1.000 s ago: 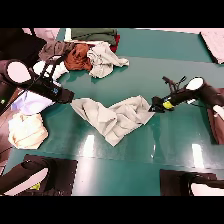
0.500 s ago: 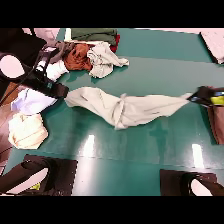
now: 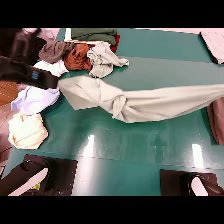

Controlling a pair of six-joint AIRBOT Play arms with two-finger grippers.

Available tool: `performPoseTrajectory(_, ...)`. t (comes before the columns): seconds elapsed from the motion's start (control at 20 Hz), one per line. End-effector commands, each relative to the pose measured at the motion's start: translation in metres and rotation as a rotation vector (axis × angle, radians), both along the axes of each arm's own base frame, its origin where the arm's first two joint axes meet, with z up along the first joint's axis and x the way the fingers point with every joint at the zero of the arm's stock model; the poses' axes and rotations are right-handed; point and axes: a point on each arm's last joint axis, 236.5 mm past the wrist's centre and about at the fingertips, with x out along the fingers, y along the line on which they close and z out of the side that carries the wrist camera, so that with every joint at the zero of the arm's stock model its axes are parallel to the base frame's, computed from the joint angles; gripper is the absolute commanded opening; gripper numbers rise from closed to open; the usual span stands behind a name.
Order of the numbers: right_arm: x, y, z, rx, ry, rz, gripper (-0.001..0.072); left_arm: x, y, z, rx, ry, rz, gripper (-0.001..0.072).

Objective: Fold the shirts.

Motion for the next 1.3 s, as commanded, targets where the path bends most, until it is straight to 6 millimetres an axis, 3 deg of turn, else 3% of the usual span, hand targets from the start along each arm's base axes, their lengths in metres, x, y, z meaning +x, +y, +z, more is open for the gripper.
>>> performPoseTrajectory(0.0, -0.009, -0.002, 0.095, -0.101, -0.203, -0.012, 0.0027, -0.016, 0.011, 0.071, -0.009, -0.209, 0.027, 0.0022)
performPoseTrajectory(0.15, -0.004, -0.004, 0.183, -0.17, -0.399, -0.019, 0.0027, -0.028, 0.017, 0.142, -0.035, -0.457, 0.042, 0.0022)
performPoseTrajectory(0.2, 0.007, -0.007, 0.197, -0.177, -0.421, -0.014, 0.0027, -0.025, 0.016, 0.151, -0.043, -0.501, 0.04, 0.0022)
performPoseTrajectory(0.25, 0.022, -0.01, 0.193, -0.165, -0.397, -0.003, 0.0027, -0.016, 0.011, 0.147, -0.04, -0.51, 0.017, 0.0021)
performPoseTrajectory(0.35, 0.063, -0.013, 0.141, -0.108, -0.23, 0.046, 0.0027, 0.008, -0.008, 0.102, -0.04, -0.42, -0.059, 0.0022)
performPoseTrajectory(0.4, 0.084, -0.01, 0.095, -0.065, -0.106, 0.077, 0.0028, 0.018, -0.022, 0.069, -0.052, -0.354, -0.113, 0.0022)
performPoseTrajectory(0.5, 0.108, -0.003, -0.006, -0.002, 0.156, 0.118, 0.0028, 0.034, -0.035, 0.015, -0.058, -0.282, -0.165, 0.0022)
performPoseTrajectory(0.6, 0.116, 0.007, -0.094, 0.019, 0.363, 0.141, 0.0028, 0.049, -0.031, -0.015, 0.015, -0.322, -0.198, 0.0022)
performPoseTrajectory(0.7, 0.129, 0.019, -0.147, 0.04, 0.441, 0.156, 0.0028, 0.062, -0.026, -0.031, 0.072, -0.393, -0.209, 0.0022)
performPoseTrajectory(0.85, 0.154, 0.033, -0.186, 0.048, 0.445, 0.157, 0.0029, 0.068, -0.026, -0.056, 0.021, -0.413, -0.161, 0.0023)
performPoseTrajectory(0.95, 0.166, 0.036, -0.198, 0.052, 0.455, 0.16, 0.0028, 0.067, -0.024, -0.074, 0.034, -0.398, -0.161, 0.0023)
performPoseTrajectory(1.05, 0.178, 0.035, -0.198, 0.052, 0.456, 0.166, 0.0029, 0.07, -0.021, -0.071, 0.07, -0.434, -0.174, 0.0024)
performPoseTrajectory(1.1, 0.183, 0.035, -0.195, 0.049, 0.449, 0.169, 0.0029, 0.075, -0.02, -0.063, 0.091, -0.476, -0.178, 0.007)
performPoseTrajectory(1.2, 0.196, 0.032, -0.181, 0.041, 0.416, 0.171, 0.003, 0.085, -0.015, -0.044, 0.104, -0.566, -0.153, 0.0436)
performPoseTrajectory(1.25, 0.201, 0.029, -0.172, 0.037, 0.395, 0.168, 0.0147, 0.088, -0.012, -0.036, 0.107, -0.586, -0.144, 0.0494)
